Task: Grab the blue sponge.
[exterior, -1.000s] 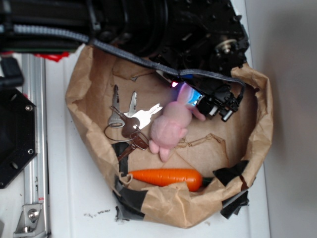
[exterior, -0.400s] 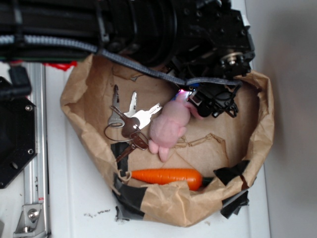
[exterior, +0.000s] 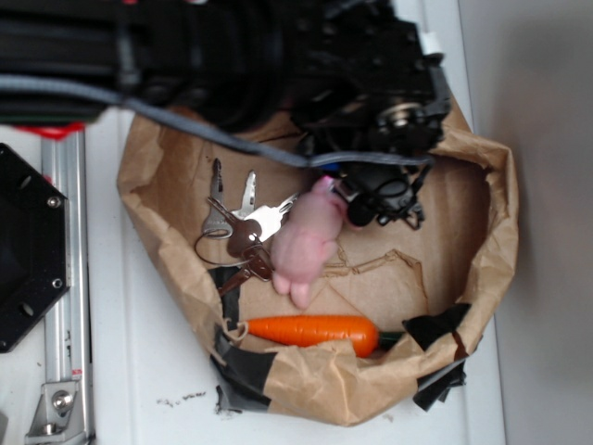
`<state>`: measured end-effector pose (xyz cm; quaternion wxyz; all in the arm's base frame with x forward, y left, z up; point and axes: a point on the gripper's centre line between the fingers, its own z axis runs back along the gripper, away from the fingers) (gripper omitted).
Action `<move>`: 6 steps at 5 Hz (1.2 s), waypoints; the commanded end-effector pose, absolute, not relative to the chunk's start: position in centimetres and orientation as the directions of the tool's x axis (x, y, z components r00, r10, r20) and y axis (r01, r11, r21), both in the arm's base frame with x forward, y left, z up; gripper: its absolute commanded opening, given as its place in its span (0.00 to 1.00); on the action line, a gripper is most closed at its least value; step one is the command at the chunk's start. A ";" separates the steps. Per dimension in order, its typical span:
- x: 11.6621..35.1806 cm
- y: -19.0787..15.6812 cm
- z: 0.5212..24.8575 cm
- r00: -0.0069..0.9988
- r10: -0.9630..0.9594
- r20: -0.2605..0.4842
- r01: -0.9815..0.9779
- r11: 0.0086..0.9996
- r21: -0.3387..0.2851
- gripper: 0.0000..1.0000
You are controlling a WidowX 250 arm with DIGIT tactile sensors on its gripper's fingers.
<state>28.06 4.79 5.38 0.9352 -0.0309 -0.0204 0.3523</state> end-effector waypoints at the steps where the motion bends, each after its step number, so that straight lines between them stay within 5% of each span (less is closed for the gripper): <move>1: 26.8 5.3 7.9 0.795 0.596 0.110 -0.588 0.802 -0.099 0.00; 3: 27.1 5.1 7.8 0.817 0.568 0.100 -0.561 0.822 -0.097 0.00; 4: 27.8 5.1 7.3 0.826 0.558 0.074 -0.551 0.829 -0.100 1.00; 6: 29.4 5.8 6.4 0.823 0.555 0.119 -0.550 0.832 -0.069 1.00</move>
